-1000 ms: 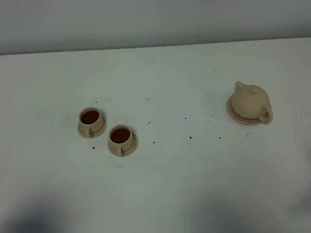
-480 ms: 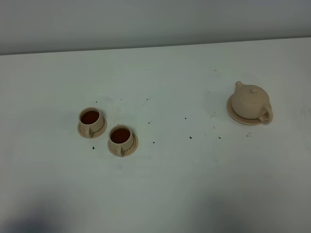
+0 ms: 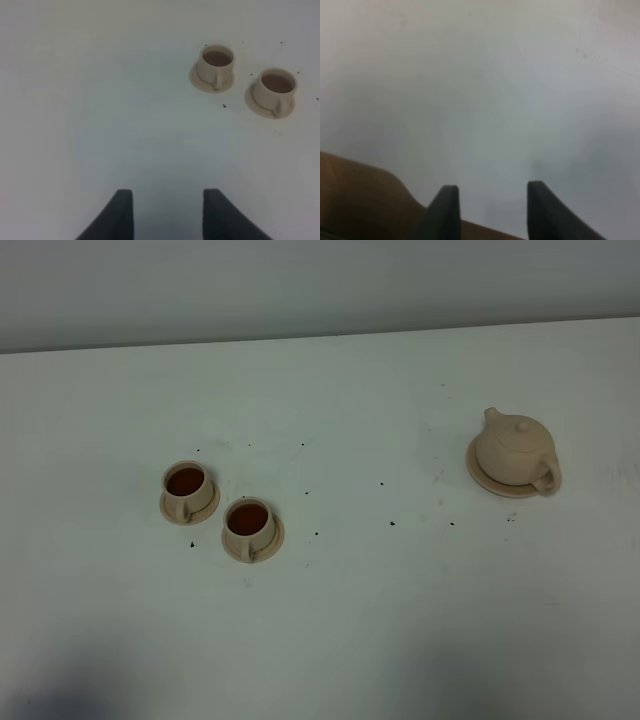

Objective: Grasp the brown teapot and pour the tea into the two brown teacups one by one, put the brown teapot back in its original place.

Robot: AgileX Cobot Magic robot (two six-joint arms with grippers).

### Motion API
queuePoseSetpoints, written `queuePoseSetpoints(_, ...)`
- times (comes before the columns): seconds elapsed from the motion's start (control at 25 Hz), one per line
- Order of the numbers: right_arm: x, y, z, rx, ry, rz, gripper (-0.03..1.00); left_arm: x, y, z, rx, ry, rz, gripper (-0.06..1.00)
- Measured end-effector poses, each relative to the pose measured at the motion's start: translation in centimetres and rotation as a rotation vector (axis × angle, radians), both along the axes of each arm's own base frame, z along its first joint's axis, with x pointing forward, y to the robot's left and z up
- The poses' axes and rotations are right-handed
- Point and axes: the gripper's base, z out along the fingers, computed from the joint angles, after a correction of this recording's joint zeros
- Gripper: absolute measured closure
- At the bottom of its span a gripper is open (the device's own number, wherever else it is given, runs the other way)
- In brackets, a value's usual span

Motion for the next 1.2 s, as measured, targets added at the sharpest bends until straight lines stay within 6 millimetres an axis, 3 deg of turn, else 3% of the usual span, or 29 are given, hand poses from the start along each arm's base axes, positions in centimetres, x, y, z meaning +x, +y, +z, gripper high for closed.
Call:
queuePoseSetpoints(0.2,-0.1,-0.2,0.1,0.007,-0.011,-0.034,0.62,0.0,0.0,0.0,0.0,0.0,0.0,0.57)
queuePoseSetpoints(0.36,-0.6,-1.0,0.3,0.018,-0.063,-0.187,0.62,0.0,0.0,0.0,0.0,0.0,0.0,0.57)
queuePoseSetpoints(0.56,-2.6,-1.6,0.6,0.038,-0.199,-0.333,0.62,0.0,0.0,0.0,0.0,0.0,0.0,0.57)
queuePoseSetpoints(0.8,-4.7,-1.7,0.7,0.062,-0.338,-0.369,0.62,0.0,0.0,0.0,0.0,0.0,0.0,0.57)
queuePoseSetpoints(1.2,-4.8,-1.7,0.7,0.064,-0.343,-0.37,0.65,0.0,0.0,0.0,0.0,0.0,0.0,0.57)
